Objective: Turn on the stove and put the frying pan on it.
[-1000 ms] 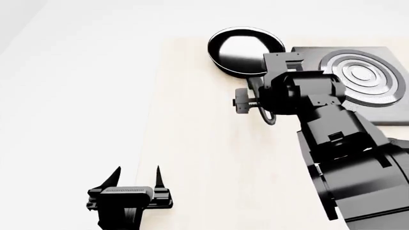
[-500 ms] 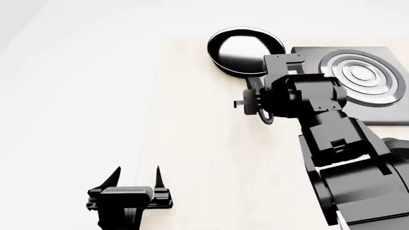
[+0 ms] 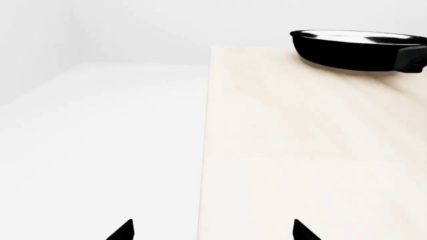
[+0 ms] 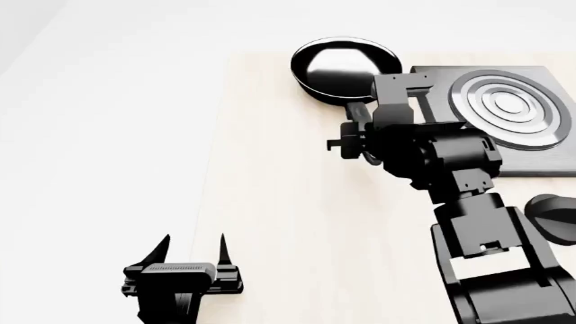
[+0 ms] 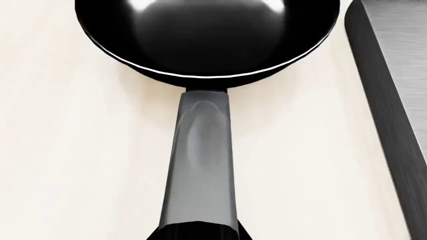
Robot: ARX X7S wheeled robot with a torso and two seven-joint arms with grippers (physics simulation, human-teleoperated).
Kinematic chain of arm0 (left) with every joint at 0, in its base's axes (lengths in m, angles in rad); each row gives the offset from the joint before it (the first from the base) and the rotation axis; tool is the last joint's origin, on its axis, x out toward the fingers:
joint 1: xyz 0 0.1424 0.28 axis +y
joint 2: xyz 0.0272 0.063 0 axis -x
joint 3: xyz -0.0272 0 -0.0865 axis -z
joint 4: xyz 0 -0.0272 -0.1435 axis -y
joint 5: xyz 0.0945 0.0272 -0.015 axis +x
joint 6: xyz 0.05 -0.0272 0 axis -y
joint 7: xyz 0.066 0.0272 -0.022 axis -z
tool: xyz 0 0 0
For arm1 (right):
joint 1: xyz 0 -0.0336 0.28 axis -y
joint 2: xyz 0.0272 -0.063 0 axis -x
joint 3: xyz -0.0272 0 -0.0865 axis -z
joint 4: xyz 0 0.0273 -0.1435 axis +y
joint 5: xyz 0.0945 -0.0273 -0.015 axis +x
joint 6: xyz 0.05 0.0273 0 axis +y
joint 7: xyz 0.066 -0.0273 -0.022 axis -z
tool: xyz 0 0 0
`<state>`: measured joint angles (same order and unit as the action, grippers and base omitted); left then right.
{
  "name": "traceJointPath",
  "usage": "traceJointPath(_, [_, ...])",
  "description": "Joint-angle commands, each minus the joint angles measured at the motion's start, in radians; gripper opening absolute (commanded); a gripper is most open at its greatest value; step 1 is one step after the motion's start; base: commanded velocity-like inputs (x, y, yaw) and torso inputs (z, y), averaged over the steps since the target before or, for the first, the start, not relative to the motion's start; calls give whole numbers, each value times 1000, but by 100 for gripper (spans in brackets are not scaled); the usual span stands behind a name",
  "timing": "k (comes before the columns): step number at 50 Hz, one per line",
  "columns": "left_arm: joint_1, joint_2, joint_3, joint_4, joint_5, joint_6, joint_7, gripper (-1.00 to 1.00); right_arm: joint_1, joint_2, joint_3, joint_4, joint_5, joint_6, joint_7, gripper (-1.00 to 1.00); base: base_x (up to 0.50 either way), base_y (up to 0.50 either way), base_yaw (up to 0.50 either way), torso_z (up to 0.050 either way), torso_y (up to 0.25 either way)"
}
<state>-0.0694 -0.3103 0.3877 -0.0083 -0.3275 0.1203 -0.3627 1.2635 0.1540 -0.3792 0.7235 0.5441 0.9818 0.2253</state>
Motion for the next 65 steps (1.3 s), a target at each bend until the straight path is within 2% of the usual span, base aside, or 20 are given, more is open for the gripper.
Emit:
traceJointPath(1, [11, -6, 3, -26, -2, -24, -9, 100, -60, 27, 45, -209, 15, 6, 49, -100, 0, 0, 3, 0, 0])
traceJointPath(17, [10, -8, 6, -27, -5, -25, -13, 100, -176, 65, 98, -451, 66, 42, 131, -100, 0, 0, 0, 0, 0])
traceJointPath(27, [10, -9, 9, -27, -5, -24, -14, 100, -236, 77, 200, -644, 145, 162, 254, -100, 0, 0, 1, 0, 0])
traceJointPath(36, [9, -10, 10, -28, -8, -22, -15, 100, -244, 82, 236, -721, 173, 235, 327, -100, 0, 0, 0, 0, 0])
traceJointPath(44, [9, -10, 13, -30, -6, -20, -17, 100, -168, 120, 219, -770, 186, 387, 394, -100, 0, 0, 0, 0, 0])
traceJointPath(58, [8, -13, 14, -30, -10, -20, -19, 100, -12, 142, 365, -725, 270, 575, 461, -100, 0, 0, 0, 0, 0])
traceJointPath(65, [9, -14, 15, -29, -12, -21, -21, 100, 25, 195, 374, -683, 400, 579, 543, -100, 0, 0, 0, 0, 3])
